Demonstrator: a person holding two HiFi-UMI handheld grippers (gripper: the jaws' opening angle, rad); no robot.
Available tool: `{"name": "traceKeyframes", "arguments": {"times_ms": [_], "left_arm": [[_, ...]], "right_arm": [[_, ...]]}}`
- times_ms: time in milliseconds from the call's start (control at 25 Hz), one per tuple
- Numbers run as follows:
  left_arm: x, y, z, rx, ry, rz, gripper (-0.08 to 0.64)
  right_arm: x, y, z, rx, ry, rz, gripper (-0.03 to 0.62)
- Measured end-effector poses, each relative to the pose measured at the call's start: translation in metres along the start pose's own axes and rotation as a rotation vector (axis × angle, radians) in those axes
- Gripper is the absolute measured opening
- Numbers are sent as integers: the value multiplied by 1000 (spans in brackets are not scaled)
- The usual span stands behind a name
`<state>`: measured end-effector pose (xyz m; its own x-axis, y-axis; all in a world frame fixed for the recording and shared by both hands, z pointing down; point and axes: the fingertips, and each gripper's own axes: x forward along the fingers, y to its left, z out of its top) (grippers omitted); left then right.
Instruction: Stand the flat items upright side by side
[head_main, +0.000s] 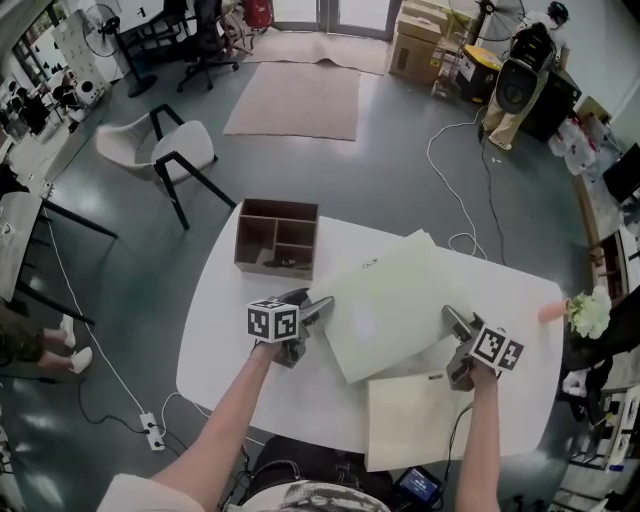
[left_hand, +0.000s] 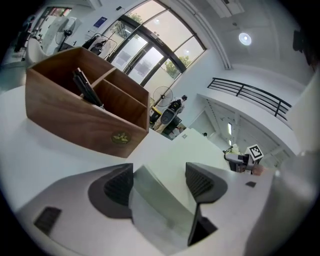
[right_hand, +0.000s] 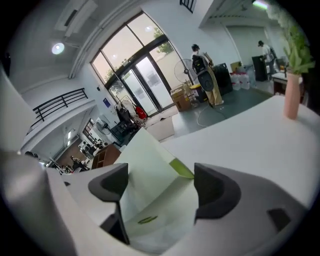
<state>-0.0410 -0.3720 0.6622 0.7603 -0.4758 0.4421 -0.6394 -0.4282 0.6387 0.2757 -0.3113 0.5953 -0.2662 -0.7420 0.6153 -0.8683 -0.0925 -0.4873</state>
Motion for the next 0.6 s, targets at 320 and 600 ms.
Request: {"name": "traceKeyframes", "arguments": {"times_ms": [320,600], "left_arm": [[-16,-1,-1,-59,-33,-41,313],[-31,1,-6,-75,-38,-24,299]], "right_arm": [[-53,60,43,-77,-221,87,339],[-92,127,46,-251,-273,175,331]]}}
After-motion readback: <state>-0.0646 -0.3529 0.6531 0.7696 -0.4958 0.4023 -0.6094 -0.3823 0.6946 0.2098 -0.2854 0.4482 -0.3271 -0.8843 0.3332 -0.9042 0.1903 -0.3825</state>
